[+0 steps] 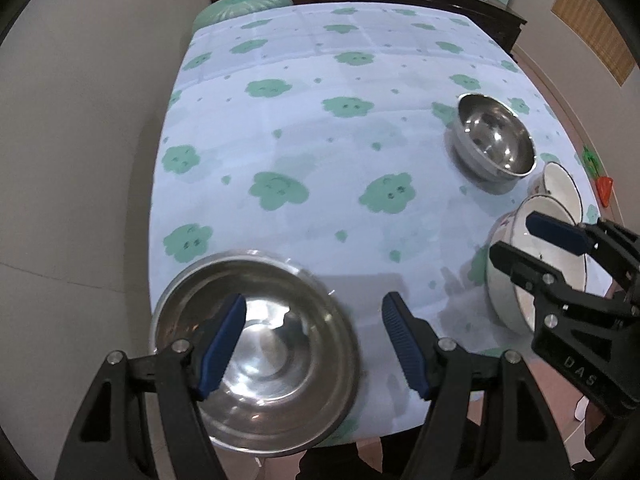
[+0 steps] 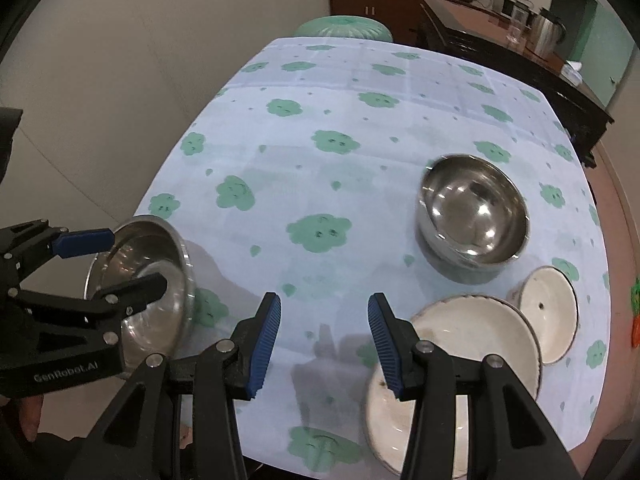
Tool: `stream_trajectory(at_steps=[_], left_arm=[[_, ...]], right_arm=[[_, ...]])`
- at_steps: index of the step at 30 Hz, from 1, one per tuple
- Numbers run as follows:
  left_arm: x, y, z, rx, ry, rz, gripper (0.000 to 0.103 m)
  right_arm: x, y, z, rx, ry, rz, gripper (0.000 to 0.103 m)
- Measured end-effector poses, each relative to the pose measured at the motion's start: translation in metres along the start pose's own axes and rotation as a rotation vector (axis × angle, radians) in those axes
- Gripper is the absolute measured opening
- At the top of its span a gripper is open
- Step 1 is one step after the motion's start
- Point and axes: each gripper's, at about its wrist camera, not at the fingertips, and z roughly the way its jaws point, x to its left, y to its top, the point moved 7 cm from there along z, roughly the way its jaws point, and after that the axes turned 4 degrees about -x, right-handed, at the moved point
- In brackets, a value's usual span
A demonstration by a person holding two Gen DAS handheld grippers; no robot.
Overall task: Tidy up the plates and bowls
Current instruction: 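Move both open tools away from the set-down bowls toward the remaining steel bowl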
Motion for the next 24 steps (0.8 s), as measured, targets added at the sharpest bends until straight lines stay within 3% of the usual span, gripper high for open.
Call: stream_trajectory(at_steps=[24], left_arm=[[-0.078, 0.055, 0.027, 0.023, -0.031, 0.047, 0.071]], right_arm=[[-0.105, 0.009, 0.007, 0.014, -0.024, 0.086, 0.049]])
